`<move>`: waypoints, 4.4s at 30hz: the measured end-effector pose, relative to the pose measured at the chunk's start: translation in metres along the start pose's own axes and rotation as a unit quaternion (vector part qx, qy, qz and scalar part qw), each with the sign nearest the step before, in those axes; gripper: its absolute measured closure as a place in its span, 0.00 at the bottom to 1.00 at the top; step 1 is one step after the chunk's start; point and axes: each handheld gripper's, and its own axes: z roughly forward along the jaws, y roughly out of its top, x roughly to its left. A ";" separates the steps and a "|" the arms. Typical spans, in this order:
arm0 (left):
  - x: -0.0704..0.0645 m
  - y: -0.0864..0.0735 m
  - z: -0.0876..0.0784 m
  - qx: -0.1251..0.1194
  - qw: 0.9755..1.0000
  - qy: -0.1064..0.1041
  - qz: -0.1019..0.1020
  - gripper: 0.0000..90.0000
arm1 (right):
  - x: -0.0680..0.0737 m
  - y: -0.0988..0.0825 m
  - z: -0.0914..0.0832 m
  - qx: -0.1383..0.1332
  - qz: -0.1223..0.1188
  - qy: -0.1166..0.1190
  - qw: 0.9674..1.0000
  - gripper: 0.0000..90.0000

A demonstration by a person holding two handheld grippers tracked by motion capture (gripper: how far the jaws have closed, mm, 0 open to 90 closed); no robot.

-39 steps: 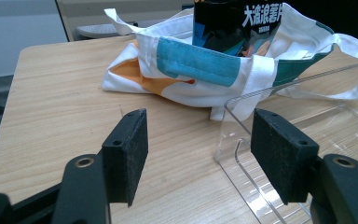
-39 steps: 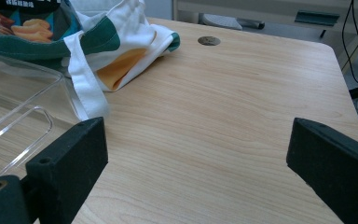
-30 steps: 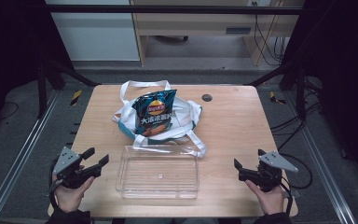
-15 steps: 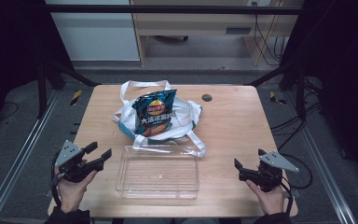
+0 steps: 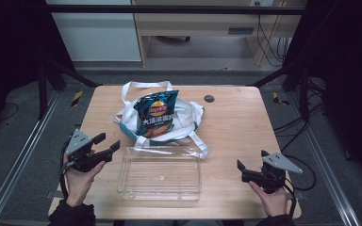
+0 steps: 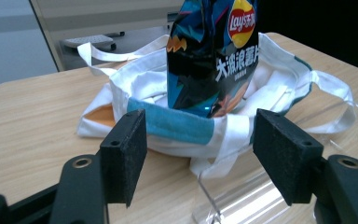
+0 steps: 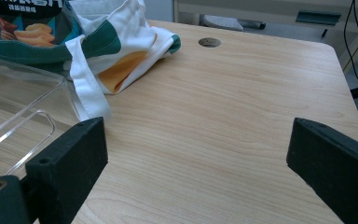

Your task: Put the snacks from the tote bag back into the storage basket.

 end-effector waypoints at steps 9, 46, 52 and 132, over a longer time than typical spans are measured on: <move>-0.005 0.018 0.017 -0.009 1.000 0.001 0.008 0.37 | 0.001 0.000 0.000 0.001 0.001 0.002 1.000 0.06; -0.006 0.054 0.070 -0.003 1.000 0.015 0.020 0.38 | 0.000 0.000 0.001 0.003 0.002 0.005 1.000 0.06; -0.009 0.060 0.079 -0.004 1.000 0.013 0.015 0.39 | 0.000 0.000 0.001 0.003 0.001 0.006 1.000 0.06; -0.053 0.120 0.034 -0.117 0.990 -0.081 0.017 1.00 | 0.001 0.000 0.002 0.008 0.001 0.013 1.000 0.06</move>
